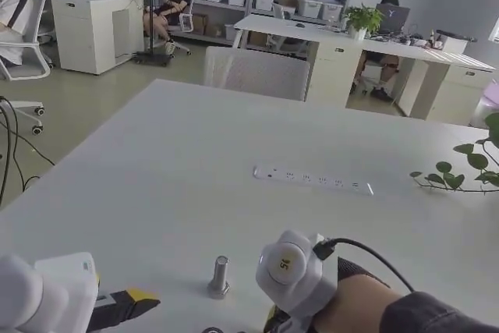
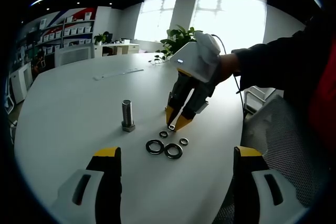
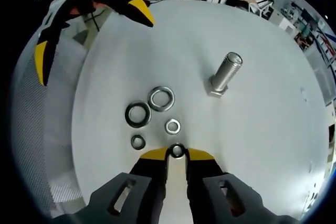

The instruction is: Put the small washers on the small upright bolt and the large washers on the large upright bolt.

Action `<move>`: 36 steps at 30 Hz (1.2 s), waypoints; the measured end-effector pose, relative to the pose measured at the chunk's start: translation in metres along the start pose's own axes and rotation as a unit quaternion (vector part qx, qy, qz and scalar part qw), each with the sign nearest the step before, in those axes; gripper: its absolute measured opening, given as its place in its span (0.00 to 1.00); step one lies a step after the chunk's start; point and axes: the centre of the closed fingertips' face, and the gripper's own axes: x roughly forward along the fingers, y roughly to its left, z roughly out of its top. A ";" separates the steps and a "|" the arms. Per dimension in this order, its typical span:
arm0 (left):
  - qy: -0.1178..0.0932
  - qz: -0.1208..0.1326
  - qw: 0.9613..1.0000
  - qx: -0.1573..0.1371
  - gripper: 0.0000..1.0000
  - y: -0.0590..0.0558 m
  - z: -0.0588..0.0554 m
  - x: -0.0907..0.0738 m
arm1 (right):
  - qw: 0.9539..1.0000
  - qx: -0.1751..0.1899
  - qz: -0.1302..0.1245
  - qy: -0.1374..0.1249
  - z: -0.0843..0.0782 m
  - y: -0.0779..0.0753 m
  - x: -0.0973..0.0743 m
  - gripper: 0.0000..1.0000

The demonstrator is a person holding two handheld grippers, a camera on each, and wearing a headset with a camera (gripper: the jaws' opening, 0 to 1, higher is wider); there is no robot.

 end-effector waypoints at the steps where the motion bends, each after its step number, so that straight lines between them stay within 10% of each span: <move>1: 0.000 -0.001 1.000 0.000 0.88 0.000 0.000 0.000 | 1.000 -0.003 0.000 -0.001 0.000 0.000 0.000 0.14; 36: -0.002 -0.003 1.000 0.003 0.88 -0.001 0.003 0.002 | 1.000 0.003 0.002 0.012 -0.013 0.005 -0.010 0.13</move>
